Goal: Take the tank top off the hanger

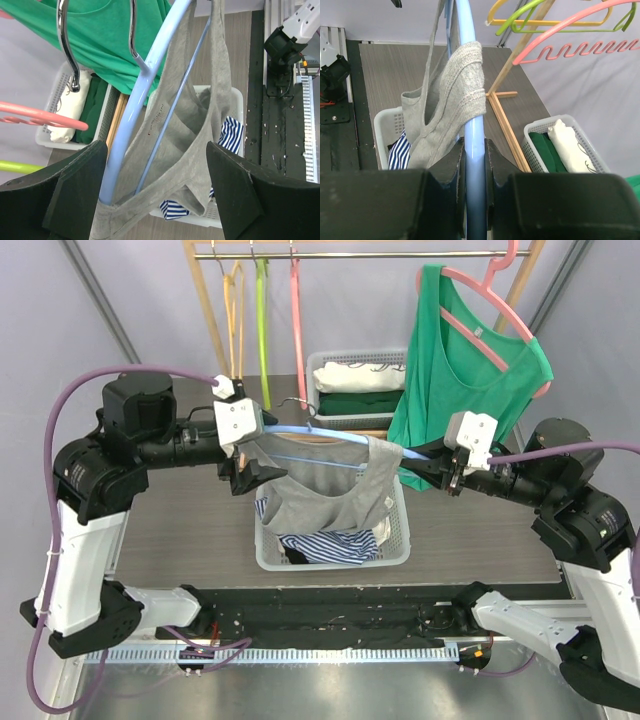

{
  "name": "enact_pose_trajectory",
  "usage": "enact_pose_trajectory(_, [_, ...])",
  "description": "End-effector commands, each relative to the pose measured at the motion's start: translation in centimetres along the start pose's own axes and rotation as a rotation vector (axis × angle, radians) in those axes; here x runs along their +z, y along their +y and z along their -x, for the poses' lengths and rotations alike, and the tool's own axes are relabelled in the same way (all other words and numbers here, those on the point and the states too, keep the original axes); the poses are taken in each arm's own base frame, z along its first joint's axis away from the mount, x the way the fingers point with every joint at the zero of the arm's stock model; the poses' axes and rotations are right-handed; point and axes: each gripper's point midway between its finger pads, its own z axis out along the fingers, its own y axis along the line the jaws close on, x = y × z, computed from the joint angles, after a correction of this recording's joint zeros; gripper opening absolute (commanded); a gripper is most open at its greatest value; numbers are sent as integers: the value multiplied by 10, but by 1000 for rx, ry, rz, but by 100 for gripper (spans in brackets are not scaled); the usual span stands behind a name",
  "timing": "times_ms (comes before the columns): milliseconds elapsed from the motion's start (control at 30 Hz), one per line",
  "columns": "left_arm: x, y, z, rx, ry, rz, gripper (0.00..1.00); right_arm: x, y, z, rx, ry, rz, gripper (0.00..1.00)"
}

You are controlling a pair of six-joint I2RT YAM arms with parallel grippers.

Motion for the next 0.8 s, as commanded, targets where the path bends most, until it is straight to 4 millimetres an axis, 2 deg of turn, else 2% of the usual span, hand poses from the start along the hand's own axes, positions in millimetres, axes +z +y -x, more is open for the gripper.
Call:
enact_pose_trajectory(0, [-2, 11, 17, 17, -73, 65, 87, -9, -10, 46, -89, -139, -35, 1])
enact_pose_trajectory(133, [-1, 27, 24, 25, -101, 140, 92, -11, -4, 45, -80, -136, -8, 1])
enact_pose_trajectory(233, [-4, 33, 32, 40, -132, 179, 94, -12, -2, 45, -76, -137, -4, 1])
enact_pose_trajectory(333, [-5, 35, 31, 43, -128, 193, 96, -12, 1, 46, -72, -142, 9, 1])
enact_pose_trajectory(400, [-6, 30, 33, 56, -136, 167, 89, -13, 1, 47, -70, -146, 6, 1])
enact_pose_trajectory(433, [-4, 24, 27, 46, -112, 135, 83, -13, 0, 48, -70, -149, 2, 1])
enact_pose_trajectory(467, [-3, 17, 27, 53, -112, 91, 70, -13, -1, 48, -68, -149, -4, 1])
enact_pose_trajectory(500, [-6, 13, 30, 58, -113, 73, 63, -13, -3, 50, -71, -155, -14, 1])
enact_pose_trajectory(533, [-3, 7, 20, 30, -76, 34, 55, -14, -4, 51, -75, -161, -23, 1])
enact_pose_trajectory(567, [-3, 3, 19, 34, -66, 15, 38, -14, -5, 50, -72, -163, -30, 1])
enact_pose_trajectory(667, [-3, -7, 10, 16, -28, -42, 28, -13, -8, 52, -73, -181, -50, 1])
enact_pose_trajectory(767, [-5, -7, 10, 33, -27, -37, 27, -10, -13, 48, -65, -179, -78, 1])
